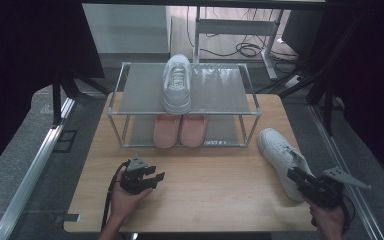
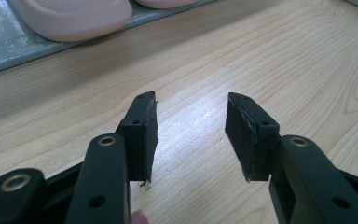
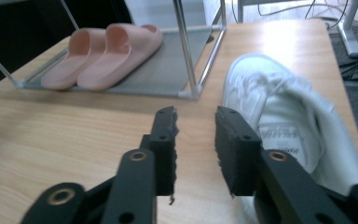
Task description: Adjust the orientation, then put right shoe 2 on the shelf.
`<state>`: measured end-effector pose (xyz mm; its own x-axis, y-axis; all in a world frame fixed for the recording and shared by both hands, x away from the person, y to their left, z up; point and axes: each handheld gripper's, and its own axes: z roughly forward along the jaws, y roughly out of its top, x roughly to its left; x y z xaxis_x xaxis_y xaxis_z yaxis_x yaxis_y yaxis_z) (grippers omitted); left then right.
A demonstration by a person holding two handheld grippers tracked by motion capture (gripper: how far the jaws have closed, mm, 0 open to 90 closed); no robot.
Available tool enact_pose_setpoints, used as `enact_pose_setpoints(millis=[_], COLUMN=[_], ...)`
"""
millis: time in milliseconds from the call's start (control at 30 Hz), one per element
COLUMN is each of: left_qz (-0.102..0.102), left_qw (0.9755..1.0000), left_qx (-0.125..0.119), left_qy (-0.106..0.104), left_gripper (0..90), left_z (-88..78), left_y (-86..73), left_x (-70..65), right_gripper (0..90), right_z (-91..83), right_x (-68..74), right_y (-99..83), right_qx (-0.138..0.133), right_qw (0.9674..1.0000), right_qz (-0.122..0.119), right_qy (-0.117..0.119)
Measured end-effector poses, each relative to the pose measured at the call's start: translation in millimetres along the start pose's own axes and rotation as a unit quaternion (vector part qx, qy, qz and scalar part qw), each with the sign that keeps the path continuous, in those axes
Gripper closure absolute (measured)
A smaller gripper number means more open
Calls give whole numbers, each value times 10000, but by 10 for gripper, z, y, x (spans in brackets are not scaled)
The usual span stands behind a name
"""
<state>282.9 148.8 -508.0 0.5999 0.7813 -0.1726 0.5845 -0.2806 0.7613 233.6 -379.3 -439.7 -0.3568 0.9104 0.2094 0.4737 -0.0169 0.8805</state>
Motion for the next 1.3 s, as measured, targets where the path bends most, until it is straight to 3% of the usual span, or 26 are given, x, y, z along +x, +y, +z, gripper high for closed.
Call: enact_pose_setpoints(millis=[233, 467, 967, 1300], left_qz=[-15, -17, -34, -50], left_qw=[10000, 10000, 10000, 10000], left_qx=[-21, -5, -5, -3], left_qy=[15, -17, -13, -8], left_gripper=[541, 541, 541, 541], left_z=[-21, -2, -4, -2], left_y=[0, 1, 1, -1], left_x=[5, -3, -4, -1], right_gripper=[624, 609, 621, 608], right_z=[28, 37, 242, 400], right_x=[-114, -287, -737, -896], right_y=[161, 224, 169, 86], right_qx=[42, 25, 215, 373], right_qw=[9998, 9998, 9993, 9985], right_qz=[-29, 57, 277, 321], right_qy=[178, 180, -127, -225])
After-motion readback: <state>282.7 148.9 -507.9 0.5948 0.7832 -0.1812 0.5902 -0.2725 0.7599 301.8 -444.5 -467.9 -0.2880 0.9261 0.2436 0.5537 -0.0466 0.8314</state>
